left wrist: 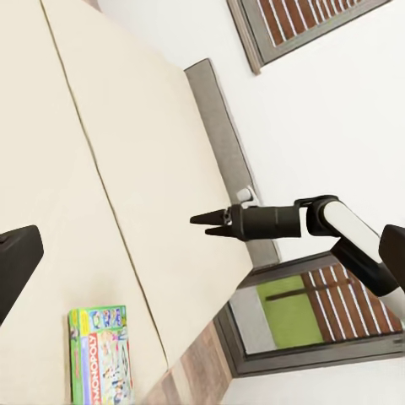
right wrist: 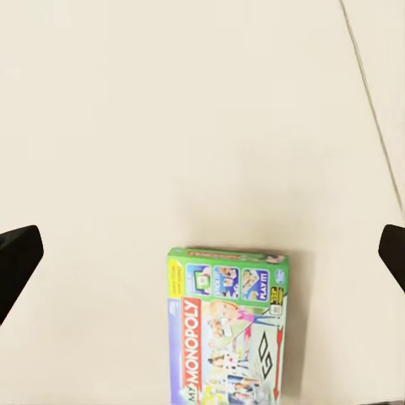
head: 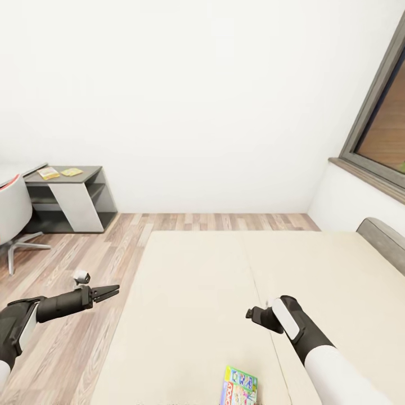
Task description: Put all the toys in the child's room - the three board games (two on the bed and one on the table), the two jigsaw puzzles on the table, and the tennis ball on the table - inside the toy box on the table in the child's room.
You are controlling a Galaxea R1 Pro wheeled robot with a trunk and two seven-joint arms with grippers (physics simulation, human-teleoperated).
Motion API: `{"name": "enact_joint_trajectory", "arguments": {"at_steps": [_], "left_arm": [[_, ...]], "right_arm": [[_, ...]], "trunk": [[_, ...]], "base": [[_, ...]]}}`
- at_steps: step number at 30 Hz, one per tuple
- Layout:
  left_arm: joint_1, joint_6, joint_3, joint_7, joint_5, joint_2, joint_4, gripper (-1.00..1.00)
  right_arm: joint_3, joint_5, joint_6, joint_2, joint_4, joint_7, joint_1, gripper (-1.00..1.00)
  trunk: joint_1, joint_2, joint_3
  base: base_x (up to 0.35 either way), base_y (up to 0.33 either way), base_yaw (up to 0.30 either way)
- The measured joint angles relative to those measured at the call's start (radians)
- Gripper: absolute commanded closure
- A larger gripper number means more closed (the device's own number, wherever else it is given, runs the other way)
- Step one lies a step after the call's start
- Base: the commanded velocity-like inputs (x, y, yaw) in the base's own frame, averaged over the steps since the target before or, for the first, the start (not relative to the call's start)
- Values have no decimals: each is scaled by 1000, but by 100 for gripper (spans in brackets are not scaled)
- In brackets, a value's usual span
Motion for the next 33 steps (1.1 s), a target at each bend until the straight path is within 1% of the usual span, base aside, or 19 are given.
{"name": "enact_joint_trajectory", "arguments": {"at_steps": [20,22,24,26,33], "left_arm": [[0,0,-1,1,0,-5,0,-100],[0,0,-1,1,0,-4,0,-100],[0,0,-2,0,0,-3,0,-100],[0,0,-2,1,0,-3,0,-100],[0,0,-1,0,0,-3,0,-100]], "right_arm": [[0,-2,2,-2,9,1,-1,-100],[0,-2,2,-8,9,1,-1,-100],[-1,-1,2,-27,9,1,-1,-100],[-1,-2,2,-36,13,1,-1,-100],[-3,0,-9,-44,66,-1,-4,-100]], "trunk": [[0,0,-33],[0,0,-36],[0,0,-40],[0,0,-43],[0,0,-55]], "base": [[0,0,0],[0,0,0],[0,0,0],[0,0,0],[0,0,0]]}}
